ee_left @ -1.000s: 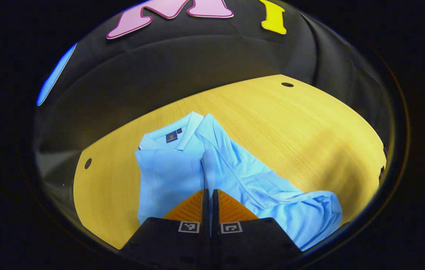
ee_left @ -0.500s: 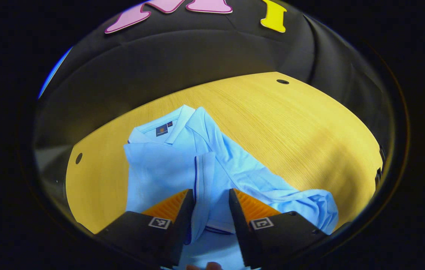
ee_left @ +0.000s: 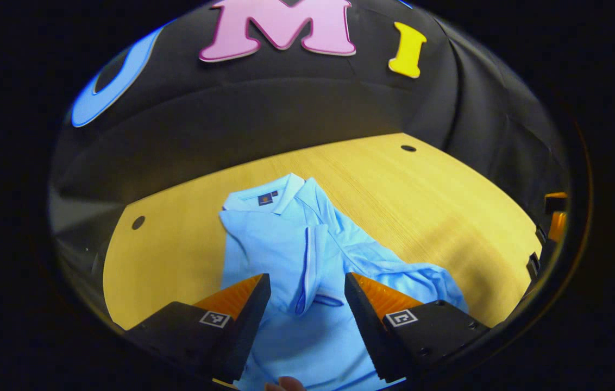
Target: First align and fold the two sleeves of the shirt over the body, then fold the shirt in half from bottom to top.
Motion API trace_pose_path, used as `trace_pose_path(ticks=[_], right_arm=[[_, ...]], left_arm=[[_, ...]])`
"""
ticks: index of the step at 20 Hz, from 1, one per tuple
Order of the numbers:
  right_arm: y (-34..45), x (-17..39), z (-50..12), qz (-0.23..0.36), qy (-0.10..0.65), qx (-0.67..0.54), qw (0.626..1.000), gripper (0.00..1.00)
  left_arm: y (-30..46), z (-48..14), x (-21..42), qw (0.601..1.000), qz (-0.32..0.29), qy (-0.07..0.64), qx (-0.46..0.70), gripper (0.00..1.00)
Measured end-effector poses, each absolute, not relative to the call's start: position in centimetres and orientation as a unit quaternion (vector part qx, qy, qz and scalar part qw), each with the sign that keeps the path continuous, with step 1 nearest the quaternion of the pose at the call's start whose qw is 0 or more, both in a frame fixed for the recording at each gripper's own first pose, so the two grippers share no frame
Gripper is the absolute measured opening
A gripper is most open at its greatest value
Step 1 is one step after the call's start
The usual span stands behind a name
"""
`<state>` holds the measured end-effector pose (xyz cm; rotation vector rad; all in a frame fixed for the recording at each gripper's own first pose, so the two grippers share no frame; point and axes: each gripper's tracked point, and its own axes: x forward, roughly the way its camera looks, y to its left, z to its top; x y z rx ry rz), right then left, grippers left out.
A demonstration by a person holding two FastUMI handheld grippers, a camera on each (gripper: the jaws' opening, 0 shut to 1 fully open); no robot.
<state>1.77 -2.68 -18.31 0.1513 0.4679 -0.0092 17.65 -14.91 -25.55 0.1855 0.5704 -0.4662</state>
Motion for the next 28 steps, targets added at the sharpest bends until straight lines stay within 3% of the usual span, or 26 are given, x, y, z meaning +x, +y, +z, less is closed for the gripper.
trace_pose_path(ticks=[5,14,28], right_arm=[[1.9,-2.7,-21.9,0.020,0.290,0.069,0.954,0.98],[9.3,-8.3,-27.8,0.059,0.367,0.046,0.927,0.98],[11.3,-10.5,-34.2,0.040,0.431,-0.001,0.901,0.98]], left_arm=[[-7.7,-25.1,9.4,0.929,-0.213,0.288,0.094,0.88],[-0.6,-31.1,-3.0,0.908,-0.192,0.363,0.087,0.88],[-0.1,-37.4,-7.0,0.883,-0.186,0.427,0.066,0.87]])
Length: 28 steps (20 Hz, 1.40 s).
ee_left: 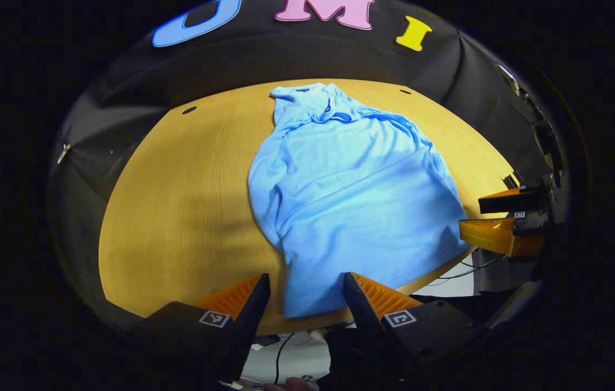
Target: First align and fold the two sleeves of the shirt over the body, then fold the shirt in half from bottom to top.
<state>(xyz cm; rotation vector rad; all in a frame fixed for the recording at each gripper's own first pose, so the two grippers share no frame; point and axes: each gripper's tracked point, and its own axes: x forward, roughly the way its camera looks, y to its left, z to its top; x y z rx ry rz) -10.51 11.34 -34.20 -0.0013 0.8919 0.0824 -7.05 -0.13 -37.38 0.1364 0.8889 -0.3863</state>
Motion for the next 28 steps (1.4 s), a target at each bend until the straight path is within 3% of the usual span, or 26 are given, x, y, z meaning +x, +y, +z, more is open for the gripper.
trace_pose_path(ticks=[4,5,6,9,10,11,12,15,17,22,28], right_arm=[[11.5,-10.8,-35.4,0.041,0.444,0.005,0.895,0.98],[11.4,-10.8,-35.5,0.037,0.446,0.002,0.894,0.95],[11.6,-10.6,-35.4,0.042,0.442,-0.001,0.896,0.85],[12.4,-10.2,-35.6,0.059,0.440,-0.005,0.896,0.78],[12.9,-10.1,-35.8,0.067,0.441,-0.003,0.895,0.53],[13.3,-10.1,-35.6,0.073,0.439,0.000,0.896,0.47],[13.6,-9.9,-35.5,0.077,0.439,0.007,0.895,0.27],[13.8,-9.8,-35.5,0.080,0.433,0.021,0.898,0.04],[13.8,-9.9,-35.3,0.084,0.433,0.028,0.897,0.07],[13.3,-8.7,-32.9,0.086,0.407,0.029,0.909,0.07],[12.4,-3.8,-28.0,0.082,0.363,0.054,0.927,0.06]], left_arm=[[-0.6,-37.7,-7.2,0.879,-0.193,0.433,0.058,0.86],[-0.7,-38.0,-7.2,0.877,-0.196,0.436,0.058,0.86],[-1.0,-37.7,-7.3,0.877,-0.200,0.434,0.055,0.83],[-1.9,-37.7,-7.4,0.873,-0.209,0.438,0.049,0.60],[-2.3,-37.7,-7.3,0.873,-0.212,0.438,0.043,0.44],[-2.7,-37.7,-7.3,0.871,-0.218,0.439,0.038,0.41],[-3.0,-37.6,-7.3,0.870,-0.219,0.440,0.031,0.30],[-3.1,-37.3,-6.7,0.875,-0.210,0.435,0.011,0.11],[-3.1,-37.3,-6.8,0.878,-0.204,0.432,0.011,0.06],[-3.5,-34.9,-5.4,0.887,-0.209,0.412,0.013,0.06],[-4.1,-29.5,0.5,0.911,-0.197,0.363,-0.008,0.06]])
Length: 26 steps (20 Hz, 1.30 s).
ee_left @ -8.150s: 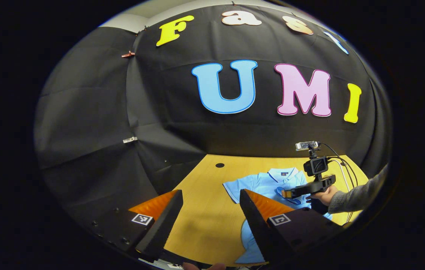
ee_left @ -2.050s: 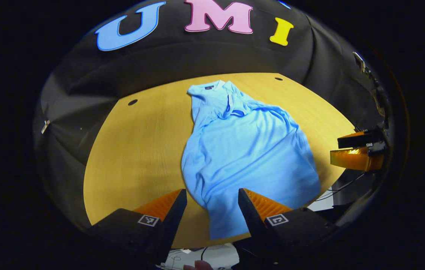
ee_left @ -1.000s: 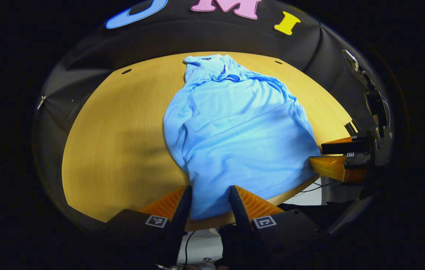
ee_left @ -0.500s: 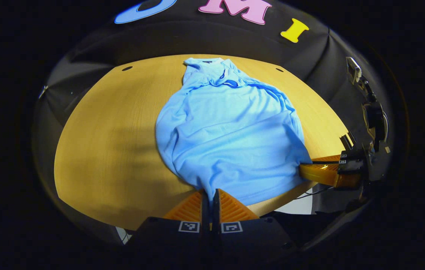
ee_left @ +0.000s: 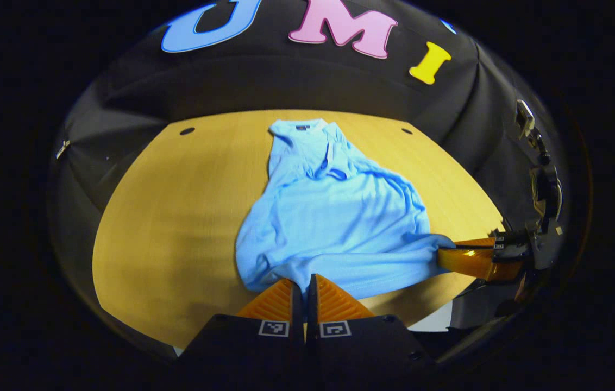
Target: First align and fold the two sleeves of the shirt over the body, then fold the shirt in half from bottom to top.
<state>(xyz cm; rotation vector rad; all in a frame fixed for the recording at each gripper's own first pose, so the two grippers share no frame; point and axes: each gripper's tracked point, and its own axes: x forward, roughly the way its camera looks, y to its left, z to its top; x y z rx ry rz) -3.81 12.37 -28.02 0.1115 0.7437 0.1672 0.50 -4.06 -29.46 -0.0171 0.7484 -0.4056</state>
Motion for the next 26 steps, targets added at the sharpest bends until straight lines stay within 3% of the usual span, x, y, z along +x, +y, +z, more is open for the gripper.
trace_pose_path(ticks=[9,26], right_arm=[[9.7,9.5,-21.1,0.068,0.282,0.065,0.955,0.07],[6.9,30.3,-20.3,0.040,0.244,0.074,0.966,0.06]], left_arm=[[-7.5,-23.0,14.2,0.943,-0.190,0.273,-0.006,0.06],[-11.9,-22.9,34.5,0.964,-0.134,0.232,0.012,0.06]])
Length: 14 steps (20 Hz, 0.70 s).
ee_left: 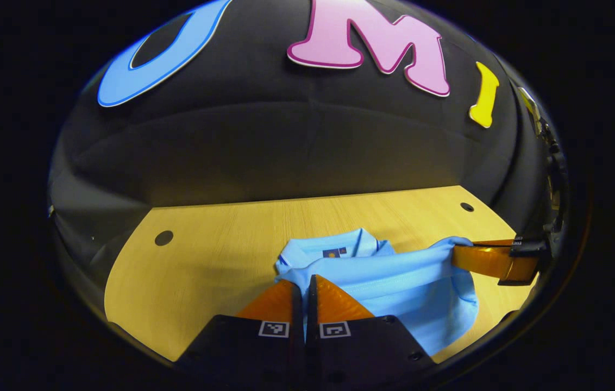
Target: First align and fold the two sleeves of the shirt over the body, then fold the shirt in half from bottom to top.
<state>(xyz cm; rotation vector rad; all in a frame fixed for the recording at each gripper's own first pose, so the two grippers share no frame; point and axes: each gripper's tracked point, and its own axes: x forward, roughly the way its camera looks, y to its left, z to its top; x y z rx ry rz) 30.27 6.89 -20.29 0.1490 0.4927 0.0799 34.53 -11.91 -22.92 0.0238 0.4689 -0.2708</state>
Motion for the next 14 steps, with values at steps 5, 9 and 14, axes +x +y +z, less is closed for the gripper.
trace_pose_path(ticks=[5,9,14], right_arm=[[6.2,35.0,-21.3,0.035,0.247,0.082,0.965,0.06],[6.6,37.9,-23.2,0.039,0.263,0.073,0.961,0.06],[7.1,39.7,-26.7,0.034,0.294,0.073,0.952,0.06]], left_arm=[[-12.7,-24.0,39.3,0.965,-0.120,0.232,0.012,0.06],[-12.7,-25.8,41.8,0.964,-0.111,0.239,0.028,0.06],[-12.3,-28.4,43.0,0.960,-0.096,0.263,0.026,0.06]])
